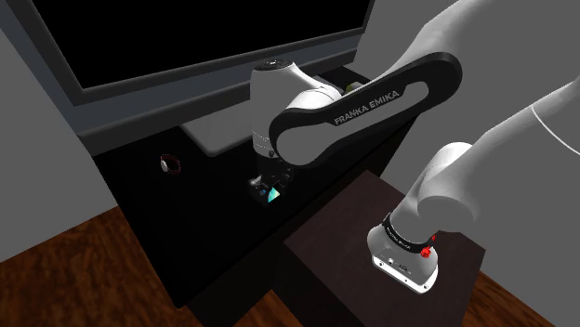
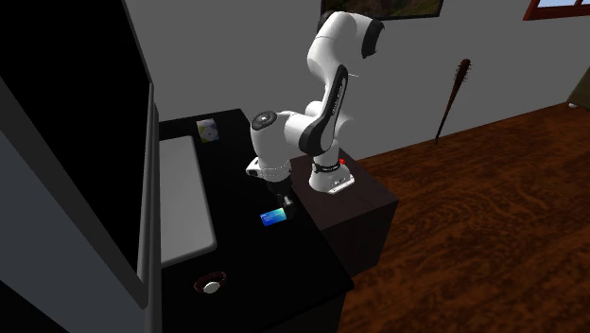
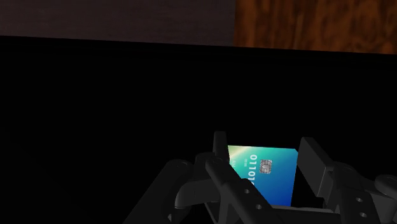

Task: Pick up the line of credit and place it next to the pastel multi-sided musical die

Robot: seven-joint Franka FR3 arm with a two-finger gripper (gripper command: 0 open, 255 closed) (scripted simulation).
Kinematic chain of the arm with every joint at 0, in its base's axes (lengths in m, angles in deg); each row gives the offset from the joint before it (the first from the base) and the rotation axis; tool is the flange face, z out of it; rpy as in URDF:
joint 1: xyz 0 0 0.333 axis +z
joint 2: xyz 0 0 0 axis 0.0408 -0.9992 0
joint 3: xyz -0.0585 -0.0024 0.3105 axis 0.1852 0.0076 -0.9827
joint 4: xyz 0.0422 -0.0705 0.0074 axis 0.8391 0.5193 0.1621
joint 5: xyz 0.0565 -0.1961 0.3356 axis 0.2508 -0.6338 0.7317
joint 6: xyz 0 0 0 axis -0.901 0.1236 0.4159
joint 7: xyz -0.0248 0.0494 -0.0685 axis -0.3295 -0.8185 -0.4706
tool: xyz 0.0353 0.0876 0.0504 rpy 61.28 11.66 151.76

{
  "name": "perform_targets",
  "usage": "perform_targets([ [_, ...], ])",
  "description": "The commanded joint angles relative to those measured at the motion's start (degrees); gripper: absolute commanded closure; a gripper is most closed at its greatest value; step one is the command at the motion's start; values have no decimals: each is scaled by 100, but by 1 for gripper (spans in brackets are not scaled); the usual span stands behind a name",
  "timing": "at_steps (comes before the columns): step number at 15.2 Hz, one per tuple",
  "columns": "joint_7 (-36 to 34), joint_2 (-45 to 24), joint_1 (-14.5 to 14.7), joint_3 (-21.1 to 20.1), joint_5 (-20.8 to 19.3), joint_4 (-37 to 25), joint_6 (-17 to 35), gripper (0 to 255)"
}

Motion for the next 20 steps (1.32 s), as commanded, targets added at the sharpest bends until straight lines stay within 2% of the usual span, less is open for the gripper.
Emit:
perform_targets([
  [1, 4, -14, 5, -7, 8, 10, 2, 255],
  [6, -1, -22, 7, -11, 7, 11, 11, 255],
  [20, -3, 678, 36, 237, 3, -576, -1262, 255],
])
